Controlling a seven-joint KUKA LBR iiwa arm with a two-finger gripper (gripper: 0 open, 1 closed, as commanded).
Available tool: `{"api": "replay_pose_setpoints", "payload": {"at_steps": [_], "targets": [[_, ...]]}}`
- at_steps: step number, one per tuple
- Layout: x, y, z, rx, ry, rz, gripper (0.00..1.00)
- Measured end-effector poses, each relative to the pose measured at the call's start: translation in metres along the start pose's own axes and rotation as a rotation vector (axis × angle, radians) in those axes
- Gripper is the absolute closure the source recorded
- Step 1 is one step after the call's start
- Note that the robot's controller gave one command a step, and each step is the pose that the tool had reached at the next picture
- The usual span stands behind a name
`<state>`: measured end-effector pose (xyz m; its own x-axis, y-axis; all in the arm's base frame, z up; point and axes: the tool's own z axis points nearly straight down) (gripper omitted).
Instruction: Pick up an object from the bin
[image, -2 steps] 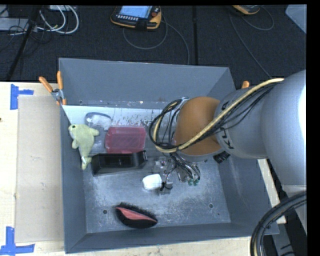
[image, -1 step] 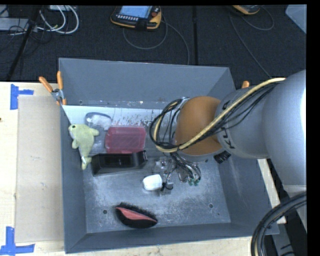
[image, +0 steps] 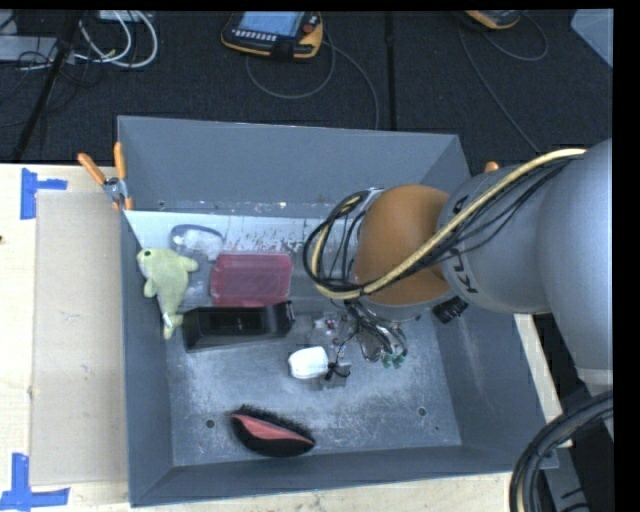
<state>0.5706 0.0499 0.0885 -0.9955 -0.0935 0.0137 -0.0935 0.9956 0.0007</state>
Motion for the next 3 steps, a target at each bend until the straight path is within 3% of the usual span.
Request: {"api": "replay_pose_setpoints", "payload": {"at_steps": [3], "targets": [[-0.003, 0.000, -0.054, 0.000, -0.012, -0.001, 1.00]]}}
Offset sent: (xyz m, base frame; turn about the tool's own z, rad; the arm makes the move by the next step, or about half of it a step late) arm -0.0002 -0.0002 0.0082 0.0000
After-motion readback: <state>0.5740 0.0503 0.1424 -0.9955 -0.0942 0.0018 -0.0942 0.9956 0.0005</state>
